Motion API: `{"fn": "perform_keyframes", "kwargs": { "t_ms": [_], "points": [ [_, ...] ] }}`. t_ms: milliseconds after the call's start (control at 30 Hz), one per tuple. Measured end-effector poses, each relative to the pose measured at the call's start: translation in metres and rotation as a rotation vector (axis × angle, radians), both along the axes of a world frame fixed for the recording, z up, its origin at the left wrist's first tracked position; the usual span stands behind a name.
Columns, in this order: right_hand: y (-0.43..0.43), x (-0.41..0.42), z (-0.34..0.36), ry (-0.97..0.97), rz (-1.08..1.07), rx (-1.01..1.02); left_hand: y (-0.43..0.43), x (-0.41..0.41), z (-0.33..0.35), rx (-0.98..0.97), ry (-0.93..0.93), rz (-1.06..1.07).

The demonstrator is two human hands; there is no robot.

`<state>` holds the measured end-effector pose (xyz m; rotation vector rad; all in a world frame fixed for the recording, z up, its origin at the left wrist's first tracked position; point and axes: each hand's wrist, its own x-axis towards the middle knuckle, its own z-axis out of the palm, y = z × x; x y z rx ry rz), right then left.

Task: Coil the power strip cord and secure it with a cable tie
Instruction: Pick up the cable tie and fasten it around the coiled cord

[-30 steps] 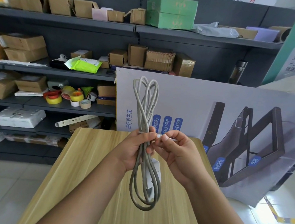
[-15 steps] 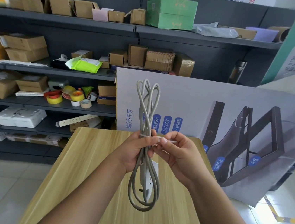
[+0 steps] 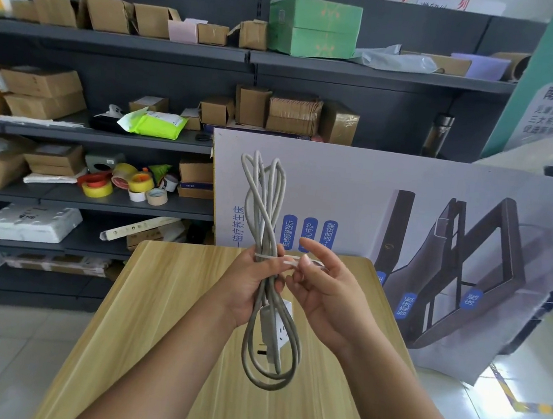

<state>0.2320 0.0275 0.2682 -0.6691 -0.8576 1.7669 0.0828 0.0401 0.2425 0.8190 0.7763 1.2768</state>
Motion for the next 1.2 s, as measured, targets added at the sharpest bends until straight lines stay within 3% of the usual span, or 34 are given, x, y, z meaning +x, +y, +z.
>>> {"fn": "perform_keyframes", "kwargs": {
  "t_ms": [133,333,933,1033,1200],
  "points": [
    [-0.001,0.001,-0.001,0.021,-0.03,0.019,0.002,-0.003,0.0,-0.028,-0.07,0.015],
    [0.002,-0.001,-0.005,0.099,-0.04,-0.022,-0.001,-0.004,0.001,0.018,-0.021,-0.003],
    [0.006,-0.009,-0.001,-0.02,-0.045,-0.02,-0.002,-0.002,0.008,0.033,0.067,0.111],
    [0.006,-0.008,-0.004,-0.167,-0.102,0.005,-0.002,-0.004,0.007,0.044,0.141,0.189],
    [0.002,-0.009,-0.01,-0.861,-0.324,0.467,0.002,-0.003,0.007,0.084,0.277,0.339]
  ]
}}
